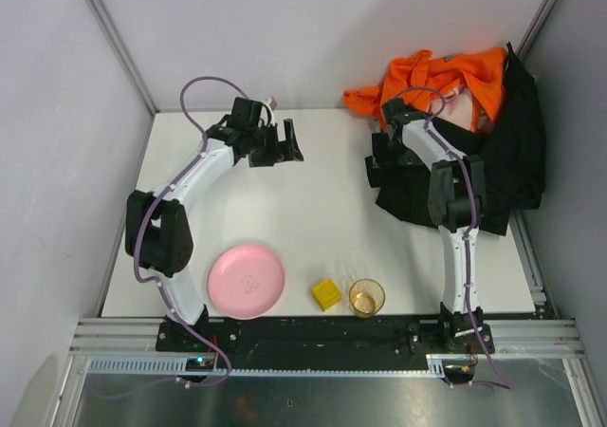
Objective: Pick out a specific cloth from the pile
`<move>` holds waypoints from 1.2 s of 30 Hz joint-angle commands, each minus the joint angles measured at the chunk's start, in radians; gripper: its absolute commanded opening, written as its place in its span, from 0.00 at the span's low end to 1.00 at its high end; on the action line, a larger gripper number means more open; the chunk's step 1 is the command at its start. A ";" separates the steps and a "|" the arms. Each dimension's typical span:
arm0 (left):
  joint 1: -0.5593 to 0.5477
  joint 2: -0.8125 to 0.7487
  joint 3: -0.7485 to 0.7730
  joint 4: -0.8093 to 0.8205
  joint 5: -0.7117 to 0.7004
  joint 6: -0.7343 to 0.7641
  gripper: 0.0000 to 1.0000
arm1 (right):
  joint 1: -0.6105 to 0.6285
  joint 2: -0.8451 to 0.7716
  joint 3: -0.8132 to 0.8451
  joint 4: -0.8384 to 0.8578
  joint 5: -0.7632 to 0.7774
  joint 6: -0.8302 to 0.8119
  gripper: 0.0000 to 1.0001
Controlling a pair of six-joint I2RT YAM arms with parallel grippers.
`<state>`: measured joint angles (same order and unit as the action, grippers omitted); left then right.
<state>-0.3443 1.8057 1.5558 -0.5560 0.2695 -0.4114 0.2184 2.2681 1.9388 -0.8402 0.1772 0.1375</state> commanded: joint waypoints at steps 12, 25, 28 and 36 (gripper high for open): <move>0.005 -0.114 -0.050 0.012 0.050 -0.013 1.00 | -0.092 0.139 0.100 -0.108 0.067 -0.011 0.07; 0.006 -0.080 0.011 0.012 0.071 0.004 1.00 | -0.235 -0.177 0.149 -0.180 -0.025 -0.017 0.00; 0.006 -0.083 0.018 0.012 0.068 0.000 1.00 | -0.316 -0.257 0.203 -0.191 -0.094 0.020 0.00; 0.025 -0.110 0.012 0.020 0.054 -0.024 1.00 | -0.582 -0.383 0.349 -0.169 -0.309 0.131 0.00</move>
<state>-0.3340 1.7374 1.5318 -0.5560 0.3176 -0.4191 -0.2680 1.9678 2.1883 -1.0271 -0.0196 0.2031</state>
